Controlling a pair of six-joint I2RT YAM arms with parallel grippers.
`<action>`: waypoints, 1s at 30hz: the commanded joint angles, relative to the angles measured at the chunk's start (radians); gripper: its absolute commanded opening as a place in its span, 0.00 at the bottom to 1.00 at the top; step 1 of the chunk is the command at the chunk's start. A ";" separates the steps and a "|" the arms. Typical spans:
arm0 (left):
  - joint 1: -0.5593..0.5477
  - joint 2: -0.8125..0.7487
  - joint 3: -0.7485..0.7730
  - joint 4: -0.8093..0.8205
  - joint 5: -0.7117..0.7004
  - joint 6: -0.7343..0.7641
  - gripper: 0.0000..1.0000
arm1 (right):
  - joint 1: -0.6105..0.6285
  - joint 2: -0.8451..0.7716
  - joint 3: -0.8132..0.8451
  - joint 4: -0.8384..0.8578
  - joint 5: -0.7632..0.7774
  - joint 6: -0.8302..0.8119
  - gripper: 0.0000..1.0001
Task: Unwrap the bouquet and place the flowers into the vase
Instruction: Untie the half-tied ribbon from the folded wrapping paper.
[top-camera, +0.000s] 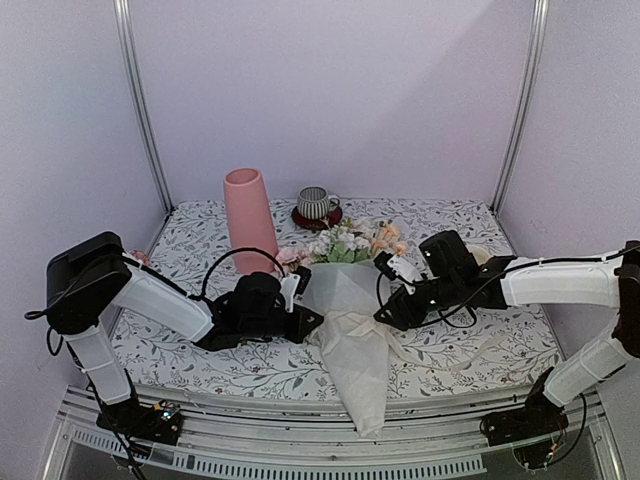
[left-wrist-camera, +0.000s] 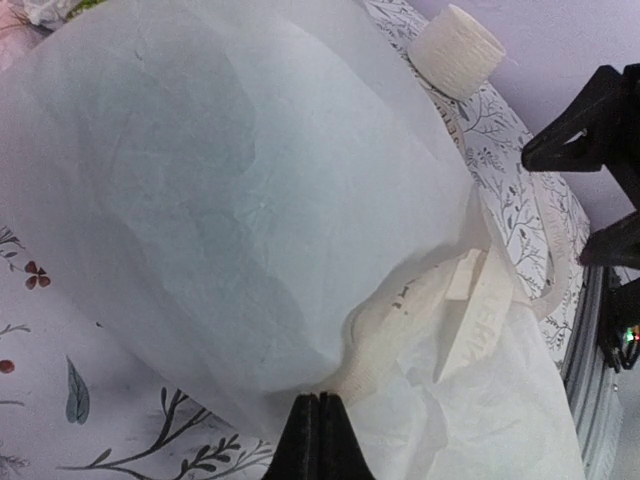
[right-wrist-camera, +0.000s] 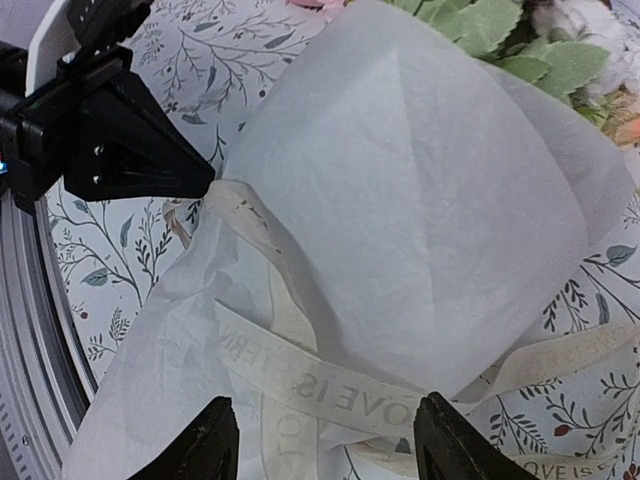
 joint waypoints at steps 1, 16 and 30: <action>0.011 0.005 -0.006 0.015 0.008 -0.004 0.00 | 0.046 0.069 0.067 -0.035 0.027 -0.035 0.62; 0.011 0.000 -0.012 0.020 0.007 -0.004 0.00 | 0.162 0.059 0.058 -0.023 0.156 -0.090 0.62; 0.010 0.003 -0.009 0.021 0.009 -0.002 0.00 | 0.262 0.058 -0.018 0.070 0.378 -0.175 0.69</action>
